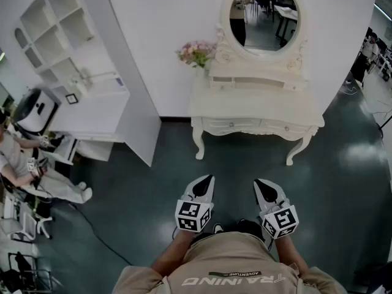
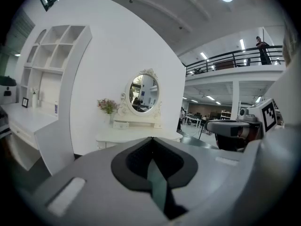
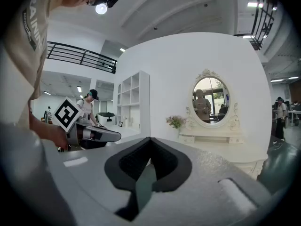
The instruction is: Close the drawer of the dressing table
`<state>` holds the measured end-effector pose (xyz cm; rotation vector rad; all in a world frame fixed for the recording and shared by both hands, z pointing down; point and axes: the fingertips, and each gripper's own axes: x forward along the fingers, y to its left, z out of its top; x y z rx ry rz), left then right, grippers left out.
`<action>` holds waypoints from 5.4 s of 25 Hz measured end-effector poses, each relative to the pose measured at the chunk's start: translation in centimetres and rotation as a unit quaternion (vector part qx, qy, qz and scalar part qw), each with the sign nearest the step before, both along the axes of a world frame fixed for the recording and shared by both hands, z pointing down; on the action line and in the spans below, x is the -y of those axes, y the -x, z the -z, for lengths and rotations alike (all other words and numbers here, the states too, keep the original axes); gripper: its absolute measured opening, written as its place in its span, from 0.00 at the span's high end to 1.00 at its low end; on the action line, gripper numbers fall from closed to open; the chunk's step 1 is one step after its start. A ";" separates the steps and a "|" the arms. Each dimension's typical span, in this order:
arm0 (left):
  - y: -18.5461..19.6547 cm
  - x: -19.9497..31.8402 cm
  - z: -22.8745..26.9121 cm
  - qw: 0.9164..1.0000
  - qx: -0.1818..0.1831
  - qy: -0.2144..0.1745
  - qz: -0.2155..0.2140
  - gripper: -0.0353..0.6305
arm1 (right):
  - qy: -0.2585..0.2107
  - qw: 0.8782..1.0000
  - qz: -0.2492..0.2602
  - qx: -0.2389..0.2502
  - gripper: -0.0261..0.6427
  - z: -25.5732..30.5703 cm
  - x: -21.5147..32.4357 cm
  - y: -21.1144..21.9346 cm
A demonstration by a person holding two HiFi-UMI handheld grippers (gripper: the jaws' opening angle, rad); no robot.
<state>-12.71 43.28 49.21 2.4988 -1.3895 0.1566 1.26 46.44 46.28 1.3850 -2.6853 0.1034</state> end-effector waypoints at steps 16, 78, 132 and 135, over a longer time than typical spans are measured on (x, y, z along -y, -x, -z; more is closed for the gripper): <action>-0.5 2.4 -2.5 0.998 -0.019 0.055 0.001 0.92 | 0.056 0.998 0.002 -0.001 0.96 -3.0 1.8 -0.6; 0.0 48.5 -0.8 0.996 -0.033 0.066 -0.057 0.92 | 0.054 0.998 -0.041 0.009 0.96 -0.4 46.1 2.9; -7.7 64.5 -11.7 0.973 0.108 0.200 -0.033 0.92 | 0.085 0.996 0.018 0.022 0.96 -3.5 66.7 -5.2; -7.9 64.1 -13.7 0.967 0.105 0.228 -0.030 0.92 | 0.095 0.995 0.016 0.016 0.96 -4.4 66.3 -5.5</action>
